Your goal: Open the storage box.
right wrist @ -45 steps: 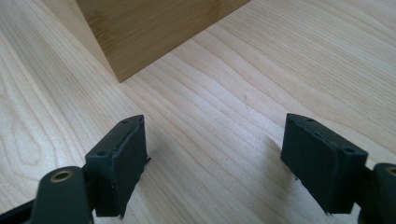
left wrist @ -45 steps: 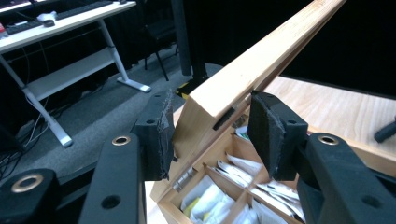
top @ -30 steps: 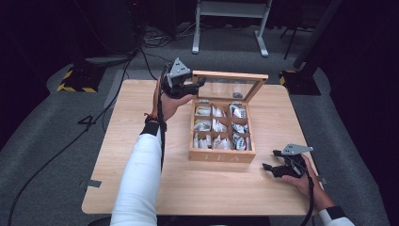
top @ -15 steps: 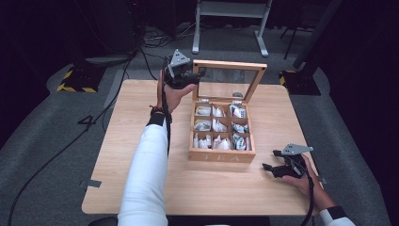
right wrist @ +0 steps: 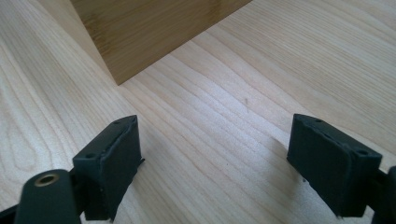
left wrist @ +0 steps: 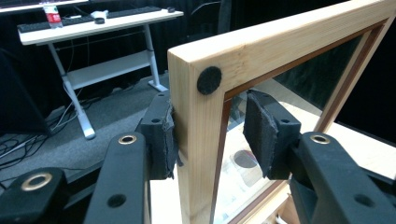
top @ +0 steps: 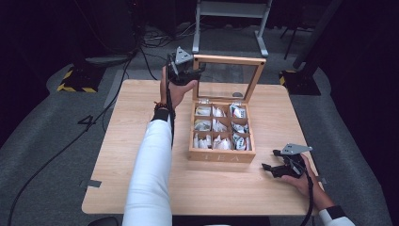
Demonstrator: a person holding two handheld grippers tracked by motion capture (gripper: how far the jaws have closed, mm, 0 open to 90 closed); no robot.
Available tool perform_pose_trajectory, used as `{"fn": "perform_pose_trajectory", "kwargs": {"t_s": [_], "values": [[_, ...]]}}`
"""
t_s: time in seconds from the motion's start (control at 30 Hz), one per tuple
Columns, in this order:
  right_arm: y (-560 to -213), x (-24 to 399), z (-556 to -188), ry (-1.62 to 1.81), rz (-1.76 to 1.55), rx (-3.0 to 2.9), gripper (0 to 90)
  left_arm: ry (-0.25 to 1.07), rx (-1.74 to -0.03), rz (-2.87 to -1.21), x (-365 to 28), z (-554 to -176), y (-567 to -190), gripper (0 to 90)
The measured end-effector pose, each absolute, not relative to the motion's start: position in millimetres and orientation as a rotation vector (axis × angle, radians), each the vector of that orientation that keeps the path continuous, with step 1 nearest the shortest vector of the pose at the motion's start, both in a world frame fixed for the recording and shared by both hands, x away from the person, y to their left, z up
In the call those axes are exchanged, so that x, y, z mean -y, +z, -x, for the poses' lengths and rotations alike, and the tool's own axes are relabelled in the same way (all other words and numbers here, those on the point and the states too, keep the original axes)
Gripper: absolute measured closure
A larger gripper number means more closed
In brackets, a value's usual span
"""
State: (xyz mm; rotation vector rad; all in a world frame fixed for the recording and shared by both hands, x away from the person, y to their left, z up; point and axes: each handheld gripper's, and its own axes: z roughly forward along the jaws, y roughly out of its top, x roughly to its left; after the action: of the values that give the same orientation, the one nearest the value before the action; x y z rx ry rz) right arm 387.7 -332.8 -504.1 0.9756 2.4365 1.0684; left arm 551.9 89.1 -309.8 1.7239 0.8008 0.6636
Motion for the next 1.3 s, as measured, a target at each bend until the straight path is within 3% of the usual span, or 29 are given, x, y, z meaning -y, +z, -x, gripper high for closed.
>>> {"fn": "perform_pose_trajectory", "kwargs": {"t_s": [0.5,1.3], "values": [[-504,333,-388,1.066,-0.975,-2.437,17.1,0.670,-0.861,-1.694,-84,-572,-332,53.6],[-504,333,-388,1.066,-0.975,-2.437,17.0,0.616,-0.955,-1.818,-79,-588,-380,52.6]]}}
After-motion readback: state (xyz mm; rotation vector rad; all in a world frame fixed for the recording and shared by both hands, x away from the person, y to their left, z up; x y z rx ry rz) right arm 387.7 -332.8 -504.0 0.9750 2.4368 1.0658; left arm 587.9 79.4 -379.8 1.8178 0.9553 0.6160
